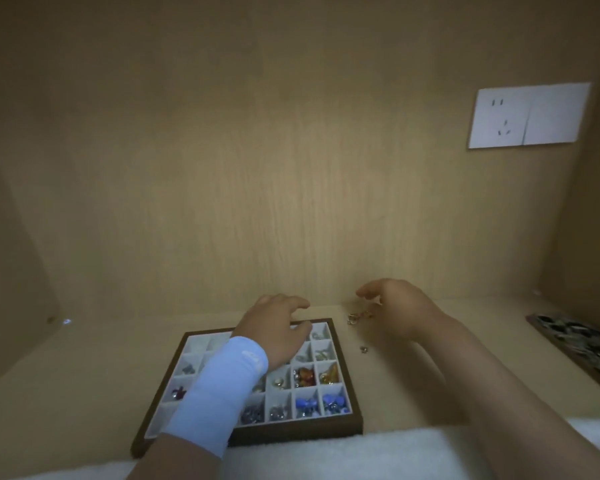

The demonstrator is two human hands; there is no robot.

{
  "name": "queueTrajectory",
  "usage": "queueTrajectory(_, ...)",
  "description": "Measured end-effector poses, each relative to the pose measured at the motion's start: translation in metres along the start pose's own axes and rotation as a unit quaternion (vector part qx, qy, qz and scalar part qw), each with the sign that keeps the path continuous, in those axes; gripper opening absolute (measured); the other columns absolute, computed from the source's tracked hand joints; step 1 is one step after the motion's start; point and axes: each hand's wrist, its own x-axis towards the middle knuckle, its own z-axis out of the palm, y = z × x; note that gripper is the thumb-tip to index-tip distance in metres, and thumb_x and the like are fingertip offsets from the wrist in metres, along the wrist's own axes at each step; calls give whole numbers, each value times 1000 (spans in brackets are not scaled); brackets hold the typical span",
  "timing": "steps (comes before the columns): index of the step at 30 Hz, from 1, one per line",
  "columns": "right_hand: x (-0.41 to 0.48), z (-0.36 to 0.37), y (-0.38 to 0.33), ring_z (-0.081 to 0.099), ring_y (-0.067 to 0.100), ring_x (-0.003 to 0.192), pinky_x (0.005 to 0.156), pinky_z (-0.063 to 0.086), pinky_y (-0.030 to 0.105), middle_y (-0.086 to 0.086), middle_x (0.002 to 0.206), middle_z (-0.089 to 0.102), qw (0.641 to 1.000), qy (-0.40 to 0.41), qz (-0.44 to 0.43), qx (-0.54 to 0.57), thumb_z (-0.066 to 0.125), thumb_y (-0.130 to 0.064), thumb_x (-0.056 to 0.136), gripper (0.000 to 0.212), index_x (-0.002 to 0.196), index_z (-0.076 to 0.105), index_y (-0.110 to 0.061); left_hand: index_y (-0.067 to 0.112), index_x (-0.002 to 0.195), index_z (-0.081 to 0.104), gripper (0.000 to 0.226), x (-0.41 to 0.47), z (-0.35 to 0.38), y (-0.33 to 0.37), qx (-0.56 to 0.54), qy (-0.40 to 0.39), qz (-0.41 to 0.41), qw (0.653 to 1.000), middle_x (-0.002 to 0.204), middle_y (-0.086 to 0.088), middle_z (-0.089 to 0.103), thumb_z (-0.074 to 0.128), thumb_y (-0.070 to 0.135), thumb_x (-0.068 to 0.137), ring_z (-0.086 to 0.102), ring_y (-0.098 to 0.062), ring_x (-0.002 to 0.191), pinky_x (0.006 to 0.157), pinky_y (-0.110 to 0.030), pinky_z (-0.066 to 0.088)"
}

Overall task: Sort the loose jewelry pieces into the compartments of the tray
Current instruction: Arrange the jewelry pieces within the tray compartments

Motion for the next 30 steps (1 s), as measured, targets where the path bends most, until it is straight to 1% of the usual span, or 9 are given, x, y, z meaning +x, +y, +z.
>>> queueTrajectory(5, 4, 15, 15, 49, 25, 127, 104, 40, 33, -3, 139, 58, 996, 5, -49, -70, 54, -24, 96, 45, 139, 56, -34, 31, 138, 53, 43, 45, 27, 39, 0, -40, 9, 999, 143, 4, 51, 50, 31, 95, 40, -19, 135, 113, -34, 33)
queueTrajectory(8, 7, 20, 13, 44, 26, 124, 101, 37, 37, -5, 137, 56, 993, -7, -78, -89, 47, -28, 99, 39, 135, 58, -41, 28, 128, 62, 37, 62, 43, 55, 34, -59, -10, 998, 132, -2, 60, 52, 34, 93, 52, -25, 125, 106, -36, 42)
queueTrajectory(13, 11, 26, 12, 46, 25, 121, 97, 35, 36, -1, 126, 60, 996, -3, -67, -65, 54, -35, 97, 30, 123, 68, -40, 26, 101, 76, 25, 74, 57, 59, 91, -45, -38, 994, 108, -1, 69, 63, 39, 84, 59, -22, 108, 95, -34, 50)
queueTrajectory(16, 15, 27, 13, 49, 23, 118, 96, 35, 35, -3, 120, 64, 997, 27, -59, -52, 59, -37, 94, 25, 115, 73, -37, 30, 97, 78, 21, 77, 60, 57, 48, -46, -52, 996, 101, 6, 74, 69, 41, 82, 66, -18, 94, 90, -31, 53)
queueTrajectory(21, 17, 25, 16, 53, 22, 114, 95, 36, 34, -3, 113, 70, 998, 32, -53, -26, 61, -37, 94, 19, 104, 76, -31, 32, 90, 77, 14, 77, 62, 54, 37, -25, -47, 998, 95, 8, 74, 66, 39, 85, 68, -18, 89, 84, -28, 52)
queueTrajectory(23, 17, 20, 17, 61, 19, 101, 93, 45, 36, -2, 102, 73, 998, 27, -50, 21, 63, -34, 94, 17, 96, 77, -25, 32, 83, 76, 13, 76, 60, 51, -5, -8, -42, 999, 89, 10, 73, 65, 39, 86, 67, -16, 86, 82, -29, 52)
queueTrajectory(24, 18, 16, 18, 64, 15, 88, 86, 50, 35, -3, 90, 73, 995, 22, -46, 84, 65, -31, 94, 17, 90, 77, -21, 35, 77, 74, 13, 76, 57, 49, -40, 6, -40, 998, 85, 13, 72, 65, 39, 86, 66, -13, 84, 79, -27, 51)
queueTrajectory(27, 14, -2, 19, 51, -2, 55, 61, 45, 25, -14, 59, 64, 957, 21, -31, 289, 69, -24, 94, 20, 76, 75, -18, 38, 72, 72, 15, 77, 44, 49, -165, 55, -26, 984, 80, 18, 71, 68, 35, 85, 66, -4, 81, 76, -21, 48)
queueTrajectory(30, 10, -21, 14, 59, 4, 56, 48, 43, 22, -10, 67, 72, 938, 8, -25, 346, 67, -29, 95, 19, 81, 75, -20, 32, 82, 77, 6, 77, 34, 54, -268, 85, -16, 960, 84, 13, 75, 72, 30, 85, 69, -7, 82, 82, -26, 53)
